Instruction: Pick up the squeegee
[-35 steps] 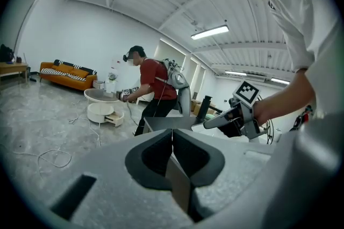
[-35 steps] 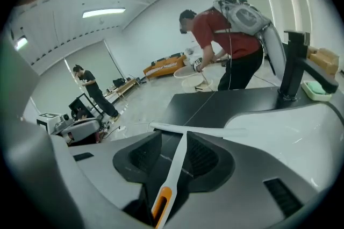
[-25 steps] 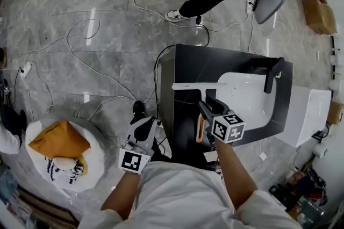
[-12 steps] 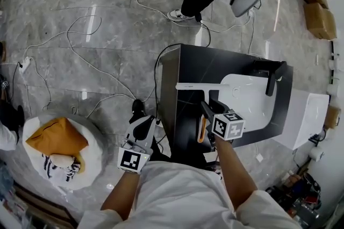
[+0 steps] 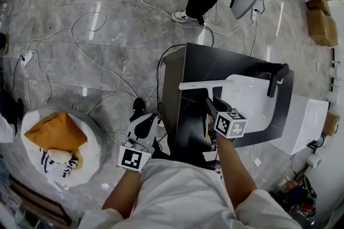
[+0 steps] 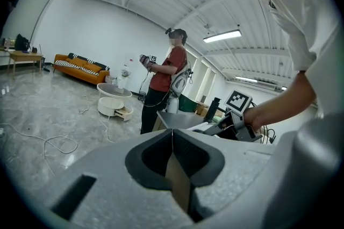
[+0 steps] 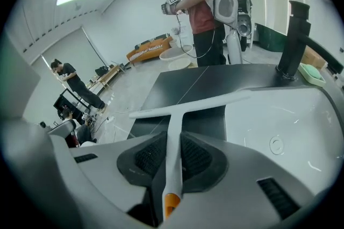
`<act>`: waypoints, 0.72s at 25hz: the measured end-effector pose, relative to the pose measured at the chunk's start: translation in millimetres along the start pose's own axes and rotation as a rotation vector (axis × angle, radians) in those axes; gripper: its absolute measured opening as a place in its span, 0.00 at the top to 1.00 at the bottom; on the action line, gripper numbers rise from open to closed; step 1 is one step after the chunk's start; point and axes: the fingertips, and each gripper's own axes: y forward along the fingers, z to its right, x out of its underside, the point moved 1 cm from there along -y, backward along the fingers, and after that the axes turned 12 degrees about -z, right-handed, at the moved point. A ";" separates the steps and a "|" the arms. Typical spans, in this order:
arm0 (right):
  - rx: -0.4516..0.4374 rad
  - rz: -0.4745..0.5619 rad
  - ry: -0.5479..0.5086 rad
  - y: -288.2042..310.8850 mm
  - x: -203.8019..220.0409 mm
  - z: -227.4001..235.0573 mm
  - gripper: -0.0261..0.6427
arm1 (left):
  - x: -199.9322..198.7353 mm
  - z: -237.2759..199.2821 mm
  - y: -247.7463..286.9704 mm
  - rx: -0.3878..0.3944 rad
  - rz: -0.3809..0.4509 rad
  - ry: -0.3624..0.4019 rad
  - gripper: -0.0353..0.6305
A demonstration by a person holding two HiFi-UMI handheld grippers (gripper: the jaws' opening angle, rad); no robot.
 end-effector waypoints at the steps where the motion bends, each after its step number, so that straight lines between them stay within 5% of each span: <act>1: -0.001 0.012 -0.002 -2.1 -2.3 -0.9 0.84 | -0.8 -1.1 -2.4 -0.006 0.007 -0.002 0.92; 10: -0.042 0.143 -0.029 -36.4 -25.2 -13.3 0.84 | -11.4 9.8 -15.8 -0.019 0.056 0.042 0.92; 18: -0.067 0.380 -0.111 -115.8 -46.4 -26.6 0.84 | -53.2 30.5 -27.4 -0.012 0.126 0.117 0.92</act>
